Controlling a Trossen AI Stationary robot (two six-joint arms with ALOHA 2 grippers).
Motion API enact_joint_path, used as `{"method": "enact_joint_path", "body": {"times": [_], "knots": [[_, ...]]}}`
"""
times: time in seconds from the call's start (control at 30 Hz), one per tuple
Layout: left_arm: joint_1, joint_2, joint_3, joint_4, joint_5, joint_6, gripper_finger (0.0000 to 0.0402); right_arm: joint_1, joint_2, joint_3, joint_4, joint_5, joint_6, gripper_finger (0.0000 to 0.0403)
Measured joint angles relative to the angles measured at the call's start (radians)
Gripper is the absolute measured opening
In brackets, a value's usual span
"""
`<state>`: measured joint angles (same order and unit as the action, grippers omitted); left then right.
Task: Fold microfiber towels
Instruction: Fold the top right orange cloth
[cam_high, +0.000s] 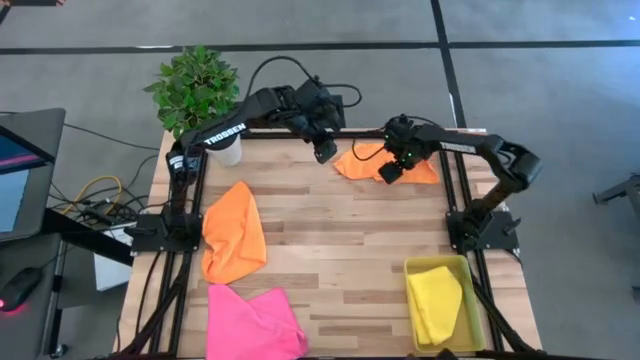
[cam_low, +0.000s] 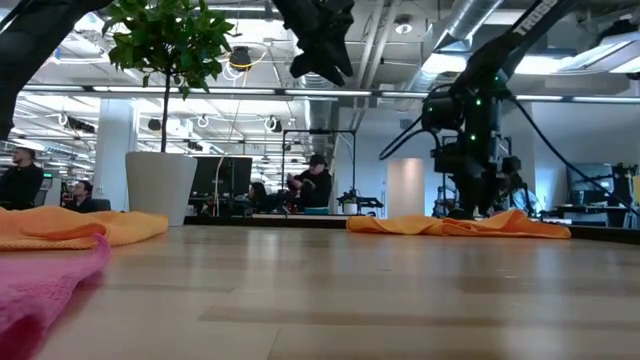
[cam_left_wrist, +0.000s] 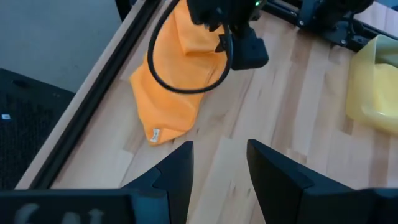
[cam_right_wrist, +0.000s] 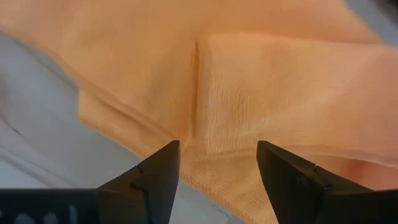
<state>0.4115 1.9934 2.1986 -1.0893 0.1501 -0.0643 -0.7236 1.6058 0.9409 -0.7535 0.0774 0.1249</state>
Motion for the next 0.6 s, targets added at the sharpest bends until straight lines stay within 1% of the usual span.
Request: {"method": "enact_joint_path", "body": {"times": [0.17,0.23,0.37,0.6], "knots": [[-0.019,0.000,0.000,0.001,-0.007,-0.002,0.0141,0.017,0.055,0.000,-0.004,0.011,-0.030,0.0237],[-0.023,0.000,0.000,0.001,-0.007,-0.003,0.0141,0.017,0.069,0.000,-0.009,0.055,-0.030,0.0237],[-0.027,0.000,0.000,0.003,-0.008,-0.004,0.0141,0.028,0.066,0.000,-0.042,0.136,-0.048,0.0237],[-0.028,0.001,0.000,0.004,-0.009,-0.008,0.0141,0.030,0.058,0.001,-0.044,0.171,-0.083,0.0237]]}}
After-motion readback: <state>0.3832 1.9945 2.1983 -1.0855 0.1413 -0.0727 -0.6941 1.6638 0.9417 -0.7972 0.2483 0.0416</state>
